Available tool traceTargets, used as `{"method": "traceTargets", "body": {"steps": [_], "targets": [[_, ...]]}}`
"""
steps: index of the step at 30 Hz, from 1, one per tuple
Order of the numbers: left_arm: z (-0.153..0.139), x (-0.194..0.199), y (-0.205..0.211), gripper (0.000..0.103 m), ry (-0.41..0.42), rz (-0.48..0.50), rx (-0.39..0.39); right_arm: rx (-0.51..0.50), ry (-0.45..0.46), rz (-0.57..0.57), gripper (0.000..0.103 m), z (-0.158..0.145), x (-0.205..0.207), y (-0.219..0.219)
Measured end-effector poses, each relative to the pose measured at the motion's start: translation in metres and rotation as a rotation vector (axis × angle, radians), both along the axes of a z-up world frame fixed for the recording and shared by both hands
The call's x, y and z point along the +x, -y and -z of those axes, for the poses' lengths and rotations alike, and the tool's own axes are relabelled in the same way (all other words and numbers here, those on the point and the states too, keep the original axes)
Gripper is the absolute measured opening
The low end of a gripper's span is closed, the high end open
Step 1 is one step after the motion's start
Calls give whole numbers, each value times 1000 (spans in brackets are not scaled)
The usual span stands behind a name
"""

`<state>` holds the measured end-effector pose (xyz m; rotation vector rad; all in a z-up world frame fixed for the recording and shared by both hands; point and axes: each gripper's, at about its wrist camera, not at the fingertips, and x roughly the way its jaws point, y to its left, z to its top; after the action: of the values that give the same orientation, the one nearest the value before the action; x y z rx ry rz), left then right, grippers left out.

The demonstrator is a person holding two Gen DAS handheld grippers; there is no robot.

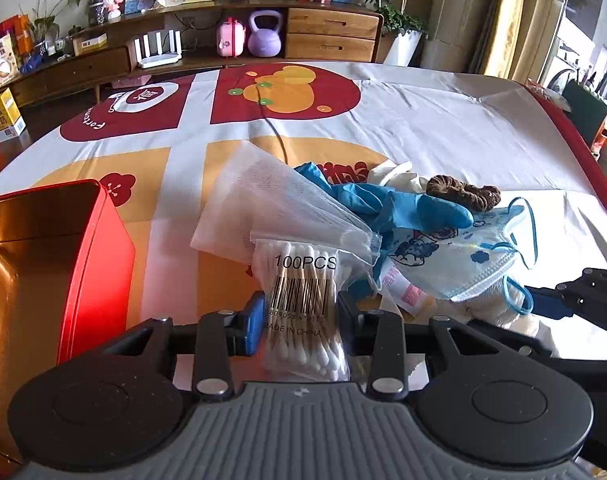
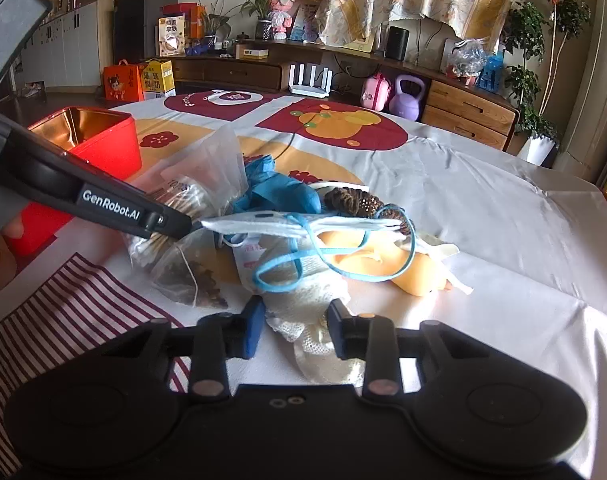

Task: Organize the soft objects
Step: 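Close the left gripper on the swab bag while the right gripper grasps the white cloth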

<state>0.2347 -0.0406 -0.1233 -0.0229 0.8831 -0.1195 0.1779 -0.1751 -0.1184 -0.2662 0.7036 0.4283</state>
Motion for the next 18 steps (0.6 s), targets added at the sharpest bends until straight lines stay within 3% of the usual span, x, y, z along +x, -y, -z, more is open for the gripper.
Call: {"method": "traceTargets", "body": {"steps": [5, 18], "targets": [[-4, -5, -3, 34, 7, -12, 0, 18, -3, 5, 22, -7, -5, 4], [-30, -33, -9, 34, 32, -33, -26, 48, -11, 21, 20, -37, -40, 15]]}}
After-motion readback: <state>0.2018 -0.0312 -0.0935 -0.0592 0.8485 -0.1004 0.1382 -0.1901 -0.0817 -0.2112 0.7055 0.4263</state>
